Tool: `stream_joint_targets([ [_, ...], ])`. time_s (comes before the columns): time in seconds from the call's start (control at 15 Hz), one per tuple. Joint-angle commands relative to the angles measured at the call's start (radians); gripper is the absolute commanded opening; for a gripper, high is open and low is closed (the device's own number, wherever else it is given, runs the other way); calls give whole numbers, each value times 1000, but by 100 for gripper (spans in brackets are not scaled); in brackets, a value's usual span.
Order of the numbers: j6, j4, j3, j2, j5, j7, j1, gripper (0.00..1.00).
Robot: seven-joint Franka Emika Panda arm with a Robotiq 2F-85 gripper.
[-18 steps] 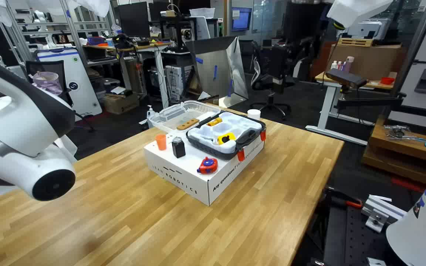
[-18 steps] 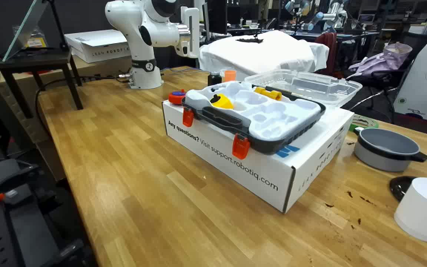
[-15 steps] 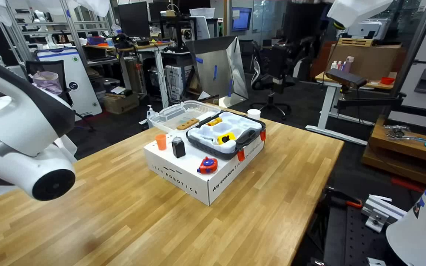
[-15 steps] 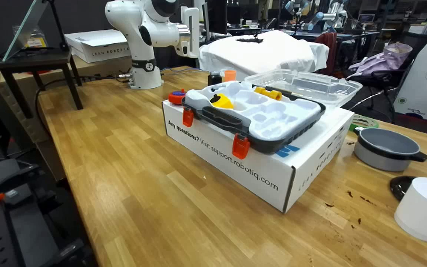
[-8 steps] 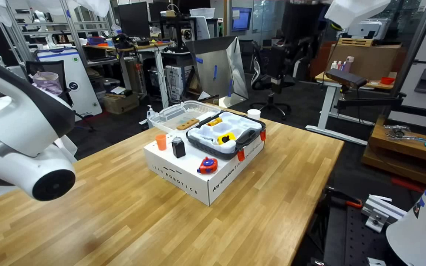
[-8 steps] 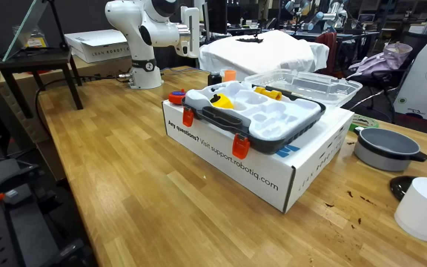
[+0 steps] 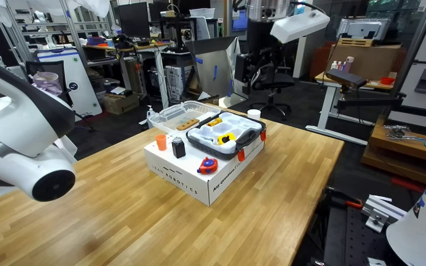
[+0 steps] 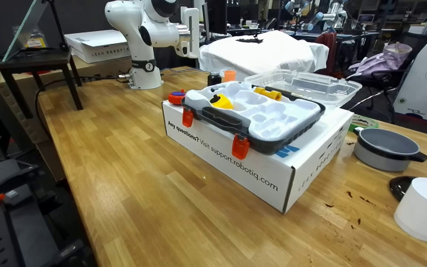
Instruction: Remove the object from the tool box and put it on the table
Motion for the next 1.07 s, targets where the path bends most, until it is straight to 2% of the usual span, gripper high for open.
stream_joint_targets([
  [0.0,-4,2,-16,7,-7,5,18,100],
  [0.73,-7,-14,-13,-28,-6,4,21,100],
  [1.0,-13,38,-13,50,-14,8,14,100],
])
